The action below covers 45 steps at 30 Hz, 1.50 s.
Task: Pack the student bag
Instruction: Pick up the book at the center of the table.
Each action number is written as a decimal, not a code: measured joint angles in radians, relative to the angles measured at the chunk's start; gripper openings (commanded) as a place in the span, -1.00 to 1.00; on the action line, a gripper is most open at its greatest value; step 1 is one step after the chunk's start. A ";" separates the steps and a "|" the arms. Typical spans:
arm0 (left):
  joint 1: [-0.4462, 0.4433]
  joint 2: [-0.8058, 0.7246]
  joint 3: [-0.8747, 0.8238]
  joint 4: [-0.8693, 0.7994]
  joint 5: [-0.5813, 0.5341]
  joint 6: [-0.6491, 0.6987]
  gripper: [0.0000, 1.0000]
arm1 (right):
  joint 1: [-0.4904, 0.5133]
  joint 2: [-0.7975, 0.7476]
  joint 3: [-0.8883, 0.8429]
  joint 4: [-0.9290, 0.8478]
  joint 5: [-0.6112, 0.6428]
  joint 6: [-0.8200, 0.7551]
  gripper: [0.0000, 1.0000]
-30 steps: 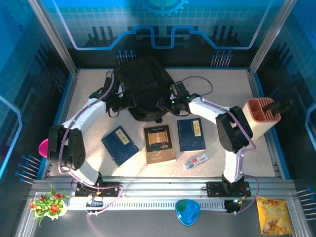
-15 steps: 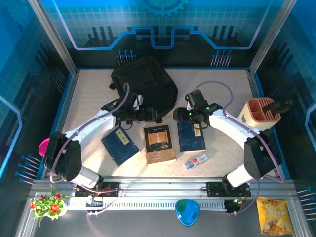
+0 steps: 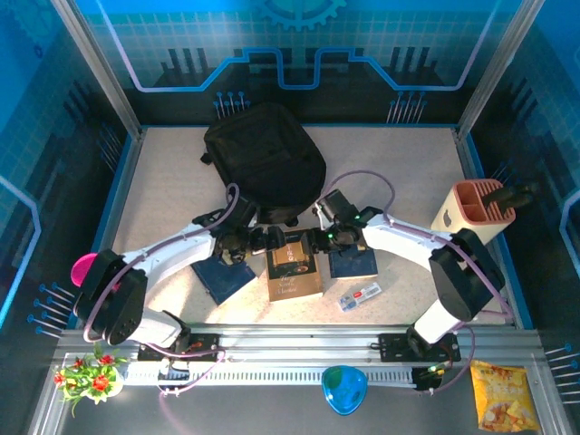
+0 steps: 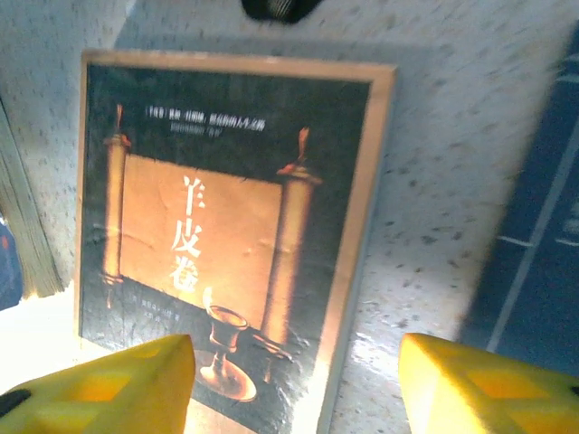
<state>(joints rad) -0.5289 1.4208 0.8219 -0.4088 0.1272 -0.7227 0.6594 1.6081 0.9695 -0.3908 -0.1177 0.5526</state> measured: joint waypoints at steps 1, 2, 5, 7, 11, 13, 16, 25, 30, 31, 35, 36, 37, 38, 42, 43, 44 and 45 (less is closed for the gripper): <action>-0.003 -0.008 -0.015 0.003 0.002 -0.013 0.84 | 0.006 0.016 -0.002 0.007 -0.008 0.005 0.06; -0.005 -0.013 -0.026 0.005 0.003 -0.020 0.80 | 0.010 0.031 -0.002 0.011 -0.017 0.008 0.03; -0.006 -0.016 -0.053 0.017 0.016 -0.045 0.70 | 0.017 0.081 -0.002 0.027 -0.030 0.023 -0.07; -0.008 -0.016 -0.074 0.035 0.030 -0.063 0.60 | 0.018 0.108 -0.002 0.027 -0.027 0.034 -0.10; -0.015 -0.009 -0.100 0.056 0.053 -0.082 0.46 | 0.019 0.127 -0.002 0.034 -0.022 0.046 -0.18; -0.018 0.003 -0.101 0.063 0.060 -0.092 0.32 | 0.018 0.127 -0.002 0.033 -0.022 0.050 -0.21; -0.018 0.031 -0.101 0.093 0.080 -0.093 0.14 | 0.018 0.128 -0.001 0.034 -0.021 0.054 -0.24; -0.018 0.099 -0.101 0.142 0.118 -0.090 0.10 | 0.014 0.132 -0.001 0.034 -0.029 0.059 -0.25; -0.017 0.107 -0.103 0.170 0.152 -0.077 0.16 | 0.012 0.133 0.000 0.037 -0.034 0.072 -0.33; -0.016 0.108 -0.104 0.172 0.158 -0.068 0.15 | 0.011 0.133 -0.001 0.039 -0.037 0.076 -0.35; -0.010 0.108 -0.115 0.186 0.185 -0.038 0.13 | -0.011 0.131 -0.025 0.079 -0.070 0.099 -0.40; -0.008 0.101 -0.126 0.198 0.195 -0.034 0.13 | -0.017 0.128 -0.033 0.093 -0.079 0.108 -0.41; -0.007 0.092 -0.135 0.209 0.205 -0.033 0.13 | -0.022 0.125 -0.042 0.107 -0.084 0.116 -0.41; -0.007 0.079 -0.147 0.217 0.217 -0.031 0.12 | -0.027 0.119 -0.056 0.131 -0.091 0.125 -0.42; -0.007 0.003 -0.190 0.244 0.262 -0.032 0.10 | -0.045 0.103 -0.098 0.195 -0.109 0.153 -0.43; -0.007 -0.017 -0.200 0.259 0.270 -0.035 0.09 | -0.048 0.100 -0.106 0.206 -0.112 0.160 -0.44; -0.007 -0.043 -0.214 0.278 0.280 -0.039 0.09 | -0.052 0.096 -0.114 0.219 -0.116 0.167 -0.44; -0.007 -0.069 -0.232 0.310 0.292 -0.048 0.09 | -0.055 0.092 -0.124 0.231 -0.117 0.173 -0.44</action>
<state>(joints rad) -0.5358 1.3518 0.5903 -0.0986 0.4191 -0.7712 0.6044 1.6997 0.8455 -0.1600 -0.2348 0.7258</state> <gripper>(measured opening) 0.548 0.284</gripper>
